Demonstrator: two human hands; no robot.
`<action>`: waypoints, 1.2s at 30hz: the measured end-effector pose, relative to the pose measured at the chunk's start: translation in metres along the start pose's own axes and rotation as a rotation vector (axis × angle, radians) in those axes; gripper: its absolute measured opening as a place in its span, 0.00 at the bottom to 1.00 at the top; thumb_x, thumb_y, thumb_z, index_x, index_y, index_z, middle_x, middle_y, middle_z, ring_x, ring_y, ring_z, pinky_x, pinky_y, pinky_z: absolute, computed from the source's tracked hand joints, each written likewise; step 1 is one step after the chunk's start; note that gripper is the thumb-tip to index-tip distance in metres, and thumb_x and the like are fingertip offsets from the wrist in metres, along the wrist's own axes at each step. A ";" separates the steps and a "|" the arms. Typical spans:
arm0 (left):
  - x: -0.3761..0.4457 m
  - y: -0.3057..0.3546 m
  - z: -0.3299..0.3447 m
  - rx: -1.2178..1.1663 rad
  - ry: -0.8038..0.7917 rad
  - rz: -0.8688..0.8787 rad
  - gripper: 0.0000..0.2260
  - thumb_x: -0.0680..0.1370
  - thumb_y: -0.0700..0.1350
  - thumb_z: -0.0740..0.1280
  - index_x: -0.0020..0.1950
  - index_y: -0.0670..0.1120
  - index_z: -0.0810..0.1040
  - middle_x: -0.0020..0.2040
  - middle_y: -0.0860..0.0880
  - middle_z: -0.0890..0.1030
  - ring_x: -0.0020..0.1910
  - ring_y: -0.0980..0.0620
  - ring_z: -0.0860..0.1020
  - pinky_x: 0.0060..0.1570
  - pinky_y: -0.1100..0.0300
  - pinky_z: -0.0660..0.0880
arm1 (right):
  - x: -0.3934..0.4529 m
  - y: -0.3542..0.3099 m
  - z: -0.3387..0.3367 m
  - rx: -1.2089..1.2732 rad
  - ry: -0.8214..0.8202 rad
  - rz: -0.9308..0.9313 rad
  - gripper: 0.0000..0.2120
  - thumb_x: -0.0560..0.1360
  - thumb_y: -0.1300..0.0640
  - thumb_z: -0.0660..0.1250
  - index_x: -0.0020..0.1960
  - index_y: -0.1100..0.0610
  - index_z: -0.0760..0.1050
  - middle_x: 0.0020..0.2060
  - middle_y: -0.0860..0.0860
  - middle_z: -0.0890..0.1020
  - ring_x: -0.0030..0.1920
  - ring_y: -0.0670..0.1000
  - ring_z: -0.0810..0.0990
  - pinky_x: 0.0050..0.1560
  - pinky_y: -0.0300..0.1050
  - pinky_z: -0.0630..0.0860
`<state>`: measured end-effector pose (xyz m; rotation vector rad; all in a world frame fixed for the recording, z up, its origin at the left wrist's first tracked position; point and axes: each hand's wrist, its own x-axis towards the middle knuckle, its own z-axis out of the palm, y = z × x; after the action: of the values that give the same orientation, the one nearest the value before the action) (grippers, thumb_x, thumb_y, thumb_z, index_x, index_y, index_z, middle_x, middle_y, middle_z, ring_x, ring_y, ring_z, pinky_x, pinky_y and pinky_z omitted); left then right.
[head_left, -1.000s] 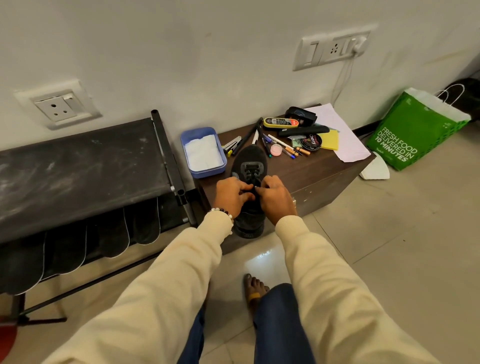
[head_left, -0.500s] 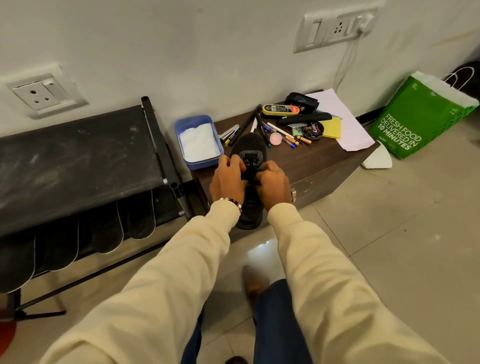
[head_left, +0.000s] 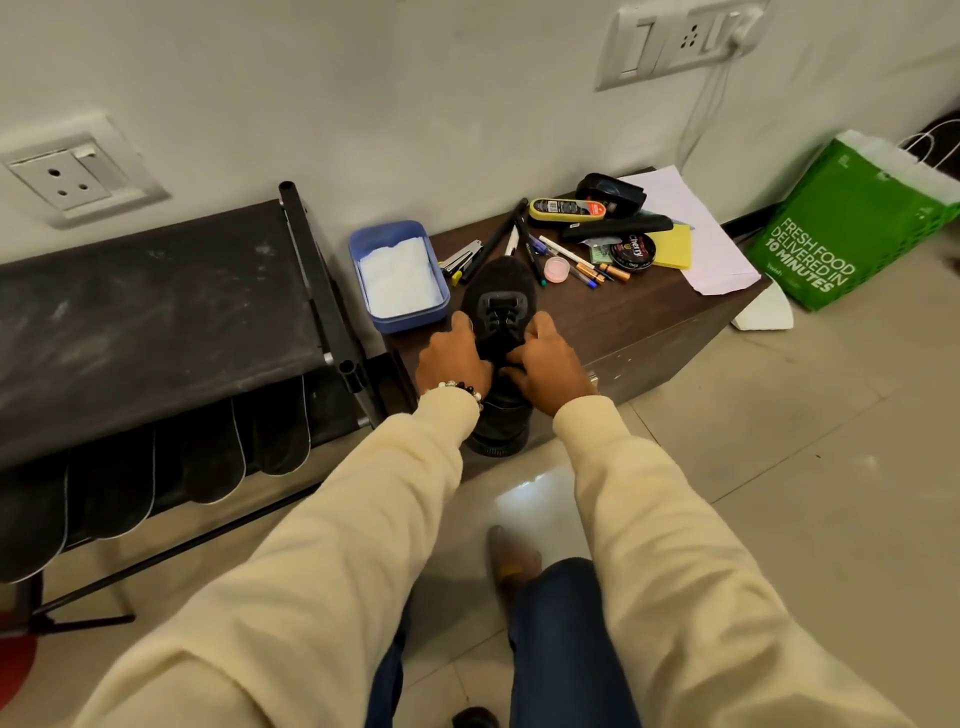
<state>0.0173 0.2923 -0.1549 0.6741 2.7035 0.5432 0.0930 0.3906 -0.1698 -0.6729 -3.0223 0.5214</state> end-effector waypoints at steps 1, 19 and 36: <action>0.000 0.000 0.001 0.007 0.003 0.000 0.19 0.77 0.47 0.69 0.63 0.46 0.67 0.56 0.40 0.76 0.53 0.40 0.77 0.42 0.54 0.71 | -0.004 0.002 -0.001 0.043 -0.007 -0.010 0.13 0.76 0.54 0.67 0.55 0.61 0.80 0.60 0.57 0.66 0.54 0.56 0.73 0.55 0.41 0.69; 0.010 -0.002 -0.005 0.020 -0.204 0.114 0.23 0.75 0.47 0.72 0.63 0.43 0.65 0.57 0.39 0.77 0.53 0.39 0.78 0.53 0.49 0.76 | 0.014 -0.020 -0.002 0.428 0.053 0.687 0.22 0.72 0.52 0.70 0.61 0.56 0.64 0.57 0.59 0.75 0.57 0.62 0.76 0.49 0.54 0.73; 0.009 0.000 0.003 -0.045 -0.116 -0.075 0.26 0.75 0.53 0.70 0.66 0.44 0.65 0.60 0.39 0.75 0.57 0.37 0.76 0.52 0.47 0.75 | 0.009 -0.009 -0.007 0.512 -0.121 0.654 0.22 0.73 0.54 0.70 0.62 0.61 0.67 0.58 0.60 0.74 0.56 0.60 0.75 0.51 0.50 0.73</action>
<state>0.0111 0.2974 -0.1594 0.5712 2.5892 0.5276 0.0818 0.3891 -0.1610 -1.6006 -2.5069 1.3154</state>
